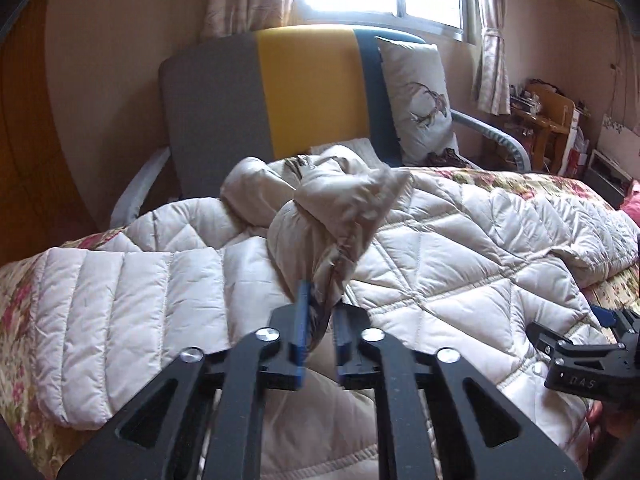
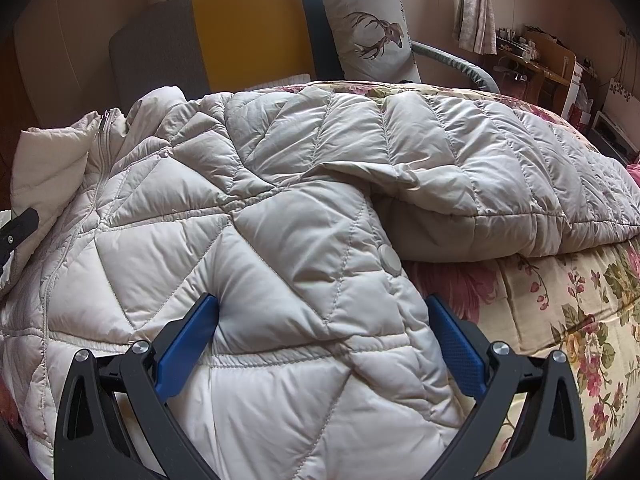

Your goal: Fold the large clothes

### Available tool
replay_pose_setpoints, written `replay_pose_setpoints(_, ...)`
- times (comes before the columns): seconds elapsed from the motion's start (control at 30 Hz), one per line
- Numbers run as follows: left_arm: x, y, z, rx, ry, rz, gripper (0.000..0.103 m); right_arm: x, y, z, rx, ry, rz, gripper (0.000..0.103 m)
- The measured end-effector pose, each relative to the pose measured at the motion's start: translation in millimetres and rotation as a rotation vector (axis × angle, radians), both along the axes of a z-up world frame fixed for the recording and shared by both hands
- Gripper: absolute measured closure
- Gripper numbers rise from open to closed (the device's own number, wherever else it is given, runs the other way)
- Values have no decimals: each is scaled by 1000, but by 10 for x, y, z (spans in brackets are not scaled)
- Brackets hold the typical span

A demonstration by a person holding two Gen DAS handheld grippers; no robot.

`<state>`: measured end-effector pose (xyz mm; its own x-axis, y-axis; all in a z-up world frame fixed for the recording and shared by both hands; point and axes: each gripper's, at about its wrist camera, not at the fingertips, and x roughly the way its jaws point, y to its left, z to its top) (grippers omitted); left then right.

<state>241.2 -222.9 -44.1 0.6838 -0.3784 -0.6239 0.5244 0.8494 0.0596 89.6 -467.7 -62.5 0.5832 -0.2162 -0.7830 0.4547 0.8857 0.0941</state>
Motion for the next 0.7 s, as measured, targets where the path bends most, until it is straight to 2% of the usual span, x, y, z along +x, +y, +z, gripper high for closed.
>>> replay_pose_setpoints(0.03, -26, 22, 17, -10, 9, -14, 57, 7, 6, 0, 1, 0, 0, 2)
replay_pose_setpoints(0.07, -75, 55, 49, -32, 8, -23, 44, 1, 5, -2, 0, 0, -1, 2)
replay_pose_setpoints(0.1, -127, 107, 99, -59, -1, -26, 24, 2, 6, -2, -1, 0, -1, 2)
replay_pose_setpoints(0.2, -242, 347, 287, -161, -24, -16, 22, 6, 5, -10, -2, 2, -2, 2)
replay_pose_setpoints(0.3, -231, 699, 405, -214, -60, 83, 22, 6, 7, -13, -2, 2, -3, 2)
replay_pose_setpoints(0.4, -175, 1195, 460, -247, -128, 295, 22, 1, 10, -8, -5, -3, -4, 2)
replay_pose_setpoints(0.47, -192, 1577, 408, -296, -171, 430, 22, -33, 49, 36, -34, -28, -9, 2)
replay_pose_setpoints(0.57, -156, 1910, 206, -339, -146, 523, 22, -63, 170, 170, -106, -60, 6, 2)
replay_pose_setpoints(0.7, -59, 2257, -88, -489, -29, 598, 29, -50, 506, 505, -181, -176, 135, 2)
